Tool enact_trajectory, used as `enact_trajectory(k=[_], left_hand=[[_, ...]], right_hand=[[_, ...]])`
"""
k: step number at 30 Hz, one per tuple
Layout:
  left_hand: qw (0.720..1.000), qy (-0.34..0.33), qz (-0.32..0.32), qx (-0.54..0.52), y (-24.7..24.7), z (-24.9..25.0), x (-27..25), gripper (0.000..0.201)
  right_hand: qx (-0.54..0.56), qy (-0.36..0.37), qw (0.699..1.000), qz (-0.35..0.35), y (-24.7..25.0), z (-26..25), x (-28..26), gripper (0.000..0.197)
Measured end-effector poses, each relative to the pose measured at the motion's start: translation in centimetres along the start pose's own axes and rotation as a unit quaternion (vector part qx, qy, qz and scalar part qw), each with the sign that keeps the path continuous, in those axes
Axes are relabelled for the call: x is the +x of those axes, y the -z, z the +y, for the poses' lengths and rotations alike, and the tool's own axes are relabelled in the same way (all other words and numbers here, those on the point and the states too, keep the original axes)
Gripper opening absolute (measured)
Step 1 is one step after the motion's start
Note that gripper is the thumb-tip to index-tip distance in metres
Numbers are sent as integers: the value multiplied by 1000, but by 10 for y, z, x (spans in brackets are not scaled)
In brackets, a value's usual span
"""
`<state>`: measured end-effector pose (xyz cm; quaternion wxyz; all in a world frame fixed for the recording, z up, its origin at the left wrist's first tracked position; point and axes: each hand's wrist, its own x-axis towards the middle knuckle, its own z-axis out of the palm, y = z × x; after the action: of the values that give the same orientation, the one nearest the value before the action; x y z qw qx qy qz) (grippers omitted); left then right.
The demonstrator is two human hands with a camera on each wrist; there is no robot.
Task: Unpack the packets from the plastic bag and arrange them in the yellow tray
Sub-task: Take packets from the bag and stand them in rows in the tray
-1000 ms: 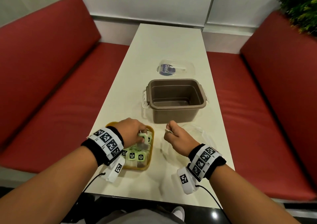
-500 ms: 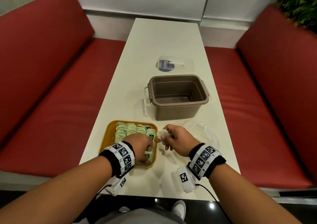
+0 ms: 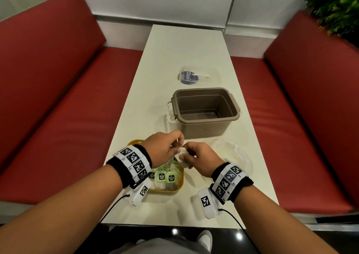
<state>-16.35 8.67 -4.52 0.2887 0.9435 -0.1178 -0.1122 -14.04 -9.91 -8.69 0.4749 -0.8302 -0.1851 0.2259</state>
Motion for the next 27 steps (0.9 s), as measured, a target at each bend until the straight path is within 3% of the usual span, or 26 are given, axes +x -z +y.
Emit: enact_trajectory(k=[2,7,13,17,21,23,27], left_hand=[[999,-7,-23,24,7,-2,-2,13],[998,-18,-41,52,23,-10,-13,31],[990,-20,-2,143,35,-22,-24,20],[993,-39,41,108,41,-25,-32,15],[994,-44,46,85,45,-32,-42,10],[997,-32,50,53,43,-37,-47,9],[999,20,30,23,38,-46,-54,8]], right_hand=[[5,13,1000,12,-5,-4,2,18],[6,15,999,28,-14,-10,6,25],[-56,47,997,5,-29,-29,6,26],[-96,87,990,51,-41,-35,13,10],[-108,92,988,58,-52,-40,15,21],[-125,91,986,56,-55,-43,13,26],[-145,61,986,55,-54,-39,11,12]])
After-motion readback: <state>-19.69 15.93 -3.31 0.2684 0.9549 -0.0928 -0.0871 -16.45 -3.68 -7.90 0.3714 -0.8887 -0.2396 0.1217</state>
